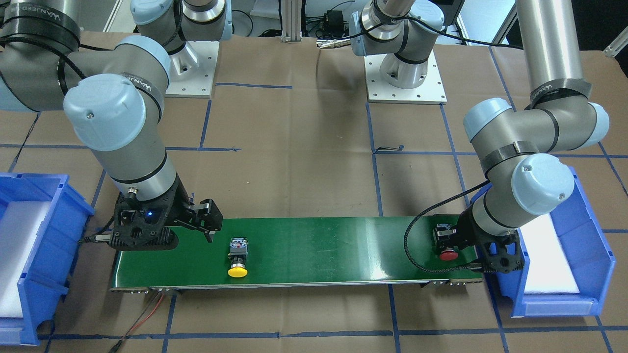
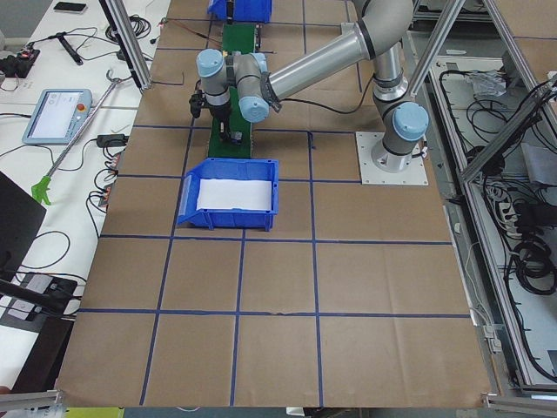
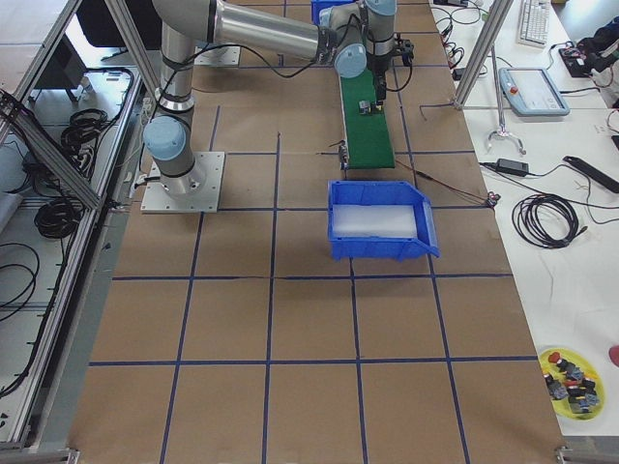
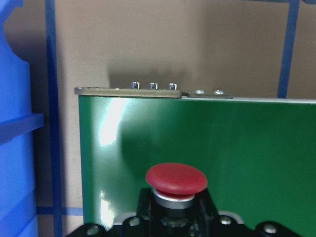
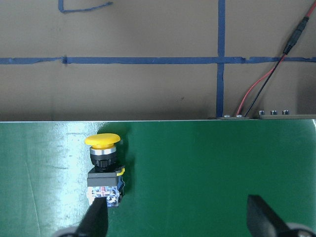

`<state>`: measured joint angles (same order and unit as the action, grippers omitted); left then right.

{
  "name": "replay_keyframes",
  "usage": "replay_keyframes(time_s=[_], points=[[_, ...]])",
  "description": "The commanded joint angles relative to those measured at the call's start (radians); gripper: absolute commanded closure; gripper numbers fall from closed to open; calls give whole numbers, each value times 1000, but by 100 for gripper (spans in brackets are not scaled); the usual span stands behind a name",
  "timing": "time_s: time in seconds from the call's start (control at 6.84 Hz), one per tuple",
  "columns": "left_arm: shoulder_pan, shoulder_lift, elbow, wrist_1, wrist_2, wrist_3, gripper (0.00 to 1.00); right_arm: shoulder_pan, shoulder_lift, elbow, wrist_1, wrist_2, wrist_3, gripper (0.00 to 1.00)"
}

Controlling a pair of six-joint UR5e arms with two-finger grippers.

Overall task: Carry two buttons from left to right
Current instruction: 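Release the red button on the belt while the right gripper grasps the yellow button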

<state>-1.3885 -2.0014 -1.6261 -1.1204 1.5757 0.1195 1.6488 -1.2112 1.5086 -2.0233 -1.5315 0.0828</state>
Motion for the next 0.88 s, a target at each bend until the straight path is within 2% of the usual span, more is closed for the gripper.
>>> replay_keyframes(time_s=[0.0, 0.15, 0.44, 0.58, 0.73], points=[[-3, 12, 2, -9, 3, -14, 0, 0, 12, 7, 0, -4, 43, 0], [-4, 33, 14, -21, 3, -14, 0, 0, 6, 36, -2, -9, 43, 0], [-6, 120, 32, -131, 1, -14, 0, 5, 13, 58, -5, 7, 83, 0], [-14, 177, 31, -186, 0, -14, 0, 6, 48, 53, -15, 8, 84, 0], [-27, 232, 20, -225, -2, -14, 0, 16, 88, 50, -73, 8, 83, 0]])
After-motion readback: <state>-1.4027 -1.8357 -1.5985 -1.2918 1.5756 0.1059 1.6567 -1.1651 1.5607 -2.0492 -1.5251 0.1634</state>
